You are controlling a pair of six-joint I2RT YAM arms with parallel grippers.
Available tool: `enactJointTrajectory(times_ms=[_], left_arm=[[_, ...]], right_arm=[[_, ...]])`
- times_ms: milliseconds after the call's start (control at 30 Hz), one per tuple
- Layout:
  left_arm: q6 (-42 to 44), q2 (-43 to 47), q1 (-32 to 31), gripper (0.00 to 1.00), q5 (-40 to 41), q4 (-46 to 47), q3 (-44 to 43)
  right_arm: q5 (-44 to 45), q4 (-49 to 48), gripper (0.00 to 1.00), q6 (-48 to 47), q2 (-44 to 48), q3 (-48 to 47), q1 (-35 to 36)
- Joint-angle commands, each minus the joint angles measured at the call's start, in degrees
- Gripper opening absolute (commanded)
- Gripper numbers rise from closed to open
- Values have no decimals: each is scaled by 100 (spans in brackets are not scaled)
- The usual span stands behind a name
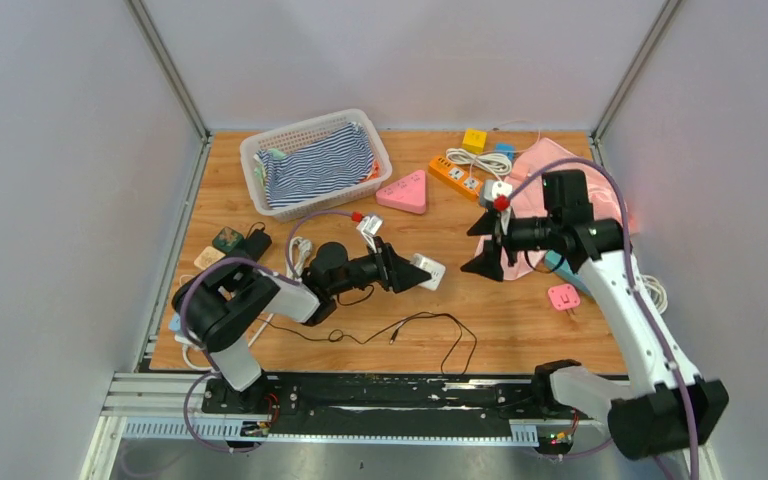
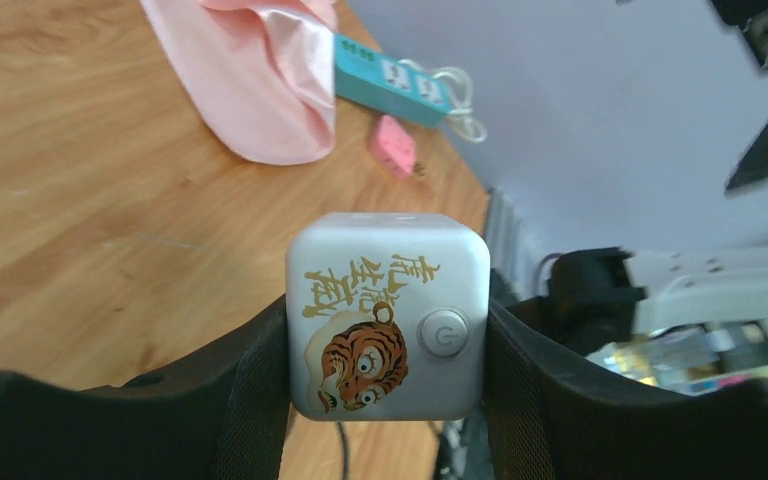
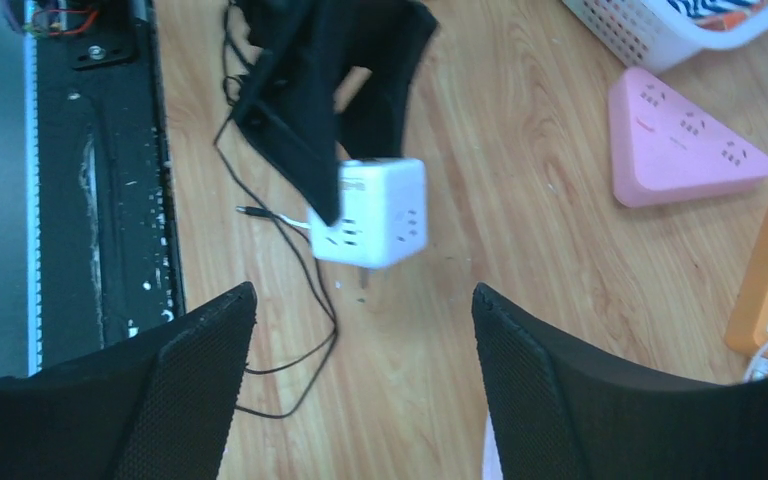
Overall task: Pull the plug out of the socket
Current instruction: Place the socket at the center of the board, then place the plug at the center of the board.
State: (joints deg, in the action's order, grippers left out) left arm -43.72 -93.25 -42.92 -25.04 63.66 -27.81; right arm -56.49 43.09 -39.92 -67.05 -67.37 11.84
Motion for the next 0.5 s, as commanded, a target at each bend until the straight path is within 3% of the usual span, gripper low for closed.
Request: enactJointTrajectory(times_ms=[0, 167, 333, 467], left_arm=[[-2098, -793, 11, 0, -555, 2411, -212], [-2324, -1030, -45, 0, -439, 2394, -354], [-2278, -1060, -108, 0, -242, 2243, -472], [-2209, -1132, -235, 0, -154, 2071, -561]], right_arm=[[-655, 58, 83, -620, 1030, 911, -62], [-282, -1063, 100, -195, 2024, 2078, -85], [-30, -1248, 100, -108, 1673, 2134, -59], [148, -1246, 100, -598, 1531, 2198, 178]])
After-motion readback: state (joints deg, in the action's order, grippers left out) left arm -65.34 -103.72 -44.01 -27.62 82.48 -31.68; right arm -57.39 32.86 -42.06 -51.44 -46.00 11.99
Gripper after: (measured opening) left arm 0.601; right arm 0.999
